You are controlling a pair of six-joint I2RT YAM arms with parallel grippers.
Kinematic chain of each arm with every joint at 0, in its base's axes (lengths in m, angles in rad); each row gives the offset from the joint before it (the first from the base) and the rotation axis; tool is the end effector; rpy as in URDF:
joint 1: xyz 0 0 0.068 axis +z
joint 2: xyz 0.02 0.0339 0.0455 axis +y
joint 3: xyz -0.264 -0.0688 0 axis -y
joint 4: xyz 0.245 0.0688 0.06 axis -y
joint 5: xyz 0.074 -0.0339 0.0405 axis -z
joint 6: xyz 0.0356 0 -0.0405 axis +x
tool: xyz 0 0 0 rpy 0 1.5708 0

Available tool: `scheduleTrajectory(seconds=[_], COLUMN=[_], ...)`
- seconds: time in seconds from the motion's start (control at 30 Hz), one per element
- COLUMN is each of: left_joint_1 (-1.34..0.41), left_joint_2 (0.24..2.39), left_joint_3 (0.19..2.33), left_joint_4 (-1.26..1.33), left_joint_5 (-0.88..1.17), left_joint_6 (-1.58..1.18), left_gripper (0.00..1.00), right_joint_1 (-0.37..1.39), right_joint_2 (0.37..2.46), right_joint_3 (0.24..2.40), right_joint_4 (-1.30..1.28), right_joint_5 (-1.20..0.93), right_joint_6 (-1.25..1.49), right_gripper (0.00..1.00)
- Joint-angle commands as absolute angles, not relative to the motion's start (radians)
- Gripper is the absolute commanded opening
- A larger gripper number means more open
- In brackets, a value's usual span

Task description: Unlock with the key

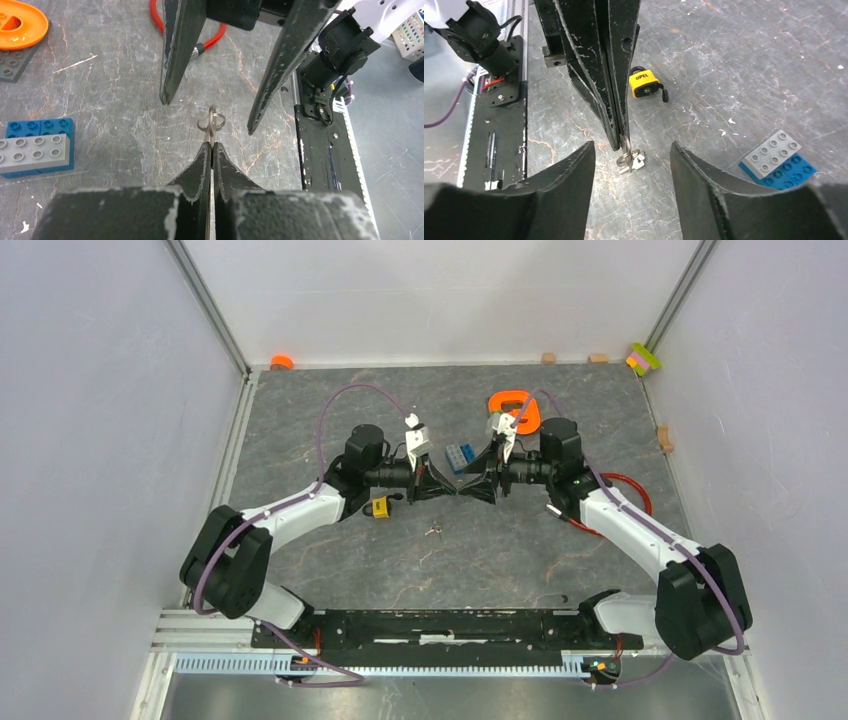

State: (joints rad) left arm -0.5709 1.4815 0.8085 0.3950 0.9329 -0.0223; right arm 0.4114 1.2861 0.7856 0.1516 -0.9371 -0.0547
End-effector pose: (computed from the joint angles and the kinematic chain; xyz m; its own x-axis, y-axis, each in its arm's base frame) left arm 0.2513 -0.1954 0.2445 -0.2525 0.1464 -0.9565 0.9664 0.0869 -0.2419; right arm 0.2442 0.1378 0.2694 -0.2620 -0.1496 -0.9534 -0.9466 0.2321 0.2237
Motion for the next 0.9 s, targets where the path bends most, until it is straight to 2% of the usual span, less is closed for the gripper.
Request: scheduleTrajectory(seconds=[0.0, 0.3, 0.87], left_joint_1=[-0.561, -0.552, -0.553], left_joint_2=[1.432, 1.424, 1.432], left_joint_3=[0.844, 0.856, 0.870], left_joint_4=[0.356, 0.358, 0.307], left_joint_5=[0.932, 0.964, 0.986], left_joint_6=[-0.010, -0.055, -0.028], left_gripper=[0.02, 0.02, 0.02], right_joint_1=[0.413, 0.412, 0.435], right_joint_2=[1.232, 1.233, 1.353], right_joint_3=[0.818, 0.813, 0.906], right_joint_4=[0.067, -0.069, -0.097], right_joint_5=[-0.901, -0.897, -0.963], right_joint_6=[-0.186, -0.352, -0.395], right_gripper=[0.63, 0.63, 0.44])
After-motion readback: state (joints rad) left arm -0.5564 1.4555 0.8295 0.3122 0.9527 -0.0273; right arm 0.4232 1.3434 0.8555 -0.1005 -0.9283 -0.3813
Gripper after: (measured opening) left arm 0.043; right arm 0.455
